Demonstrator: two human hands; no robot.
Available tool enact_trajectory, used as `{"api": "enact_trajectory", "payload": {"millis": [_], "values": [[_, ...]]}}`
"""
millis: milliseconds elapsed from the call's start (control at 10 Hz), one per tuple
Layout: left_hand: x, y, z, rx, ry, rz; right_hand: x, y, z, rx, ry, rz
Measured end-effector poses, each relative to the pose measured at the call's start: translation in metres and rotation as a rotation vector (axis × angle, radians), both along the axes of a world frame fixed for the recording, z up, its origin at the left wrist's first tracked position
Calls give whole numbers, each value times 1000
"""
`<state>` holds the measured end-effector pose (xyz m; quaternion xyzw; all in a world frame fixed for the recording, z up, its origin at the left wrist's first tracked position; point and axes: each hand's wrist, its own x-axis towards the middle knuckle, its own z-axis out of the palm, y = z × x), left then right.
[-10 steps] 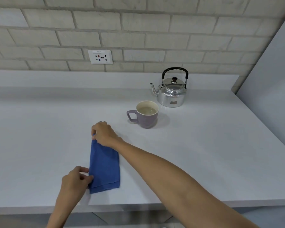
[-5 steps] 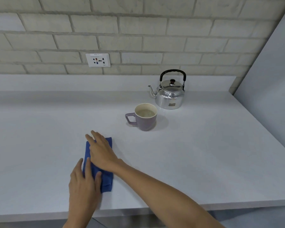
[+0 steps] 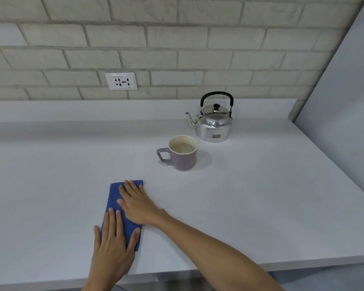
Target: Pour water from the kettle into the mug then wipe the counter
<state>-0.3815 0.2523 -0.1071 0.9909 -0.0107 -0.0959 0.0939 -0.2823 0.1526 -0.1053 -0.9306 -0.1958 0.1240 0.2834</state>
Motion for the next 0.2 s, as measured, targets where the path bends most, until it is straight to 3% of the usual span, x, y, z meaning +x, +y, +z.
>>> {"api": "enact_trajectory", "payload": {"millis": [100,200], "values": [[10,1,6,59,4,-59,-7,-17,31,179,83,-36],[29,-12,38,-125,-101,-33,-5,-48,62,283,-50,-127]]}}
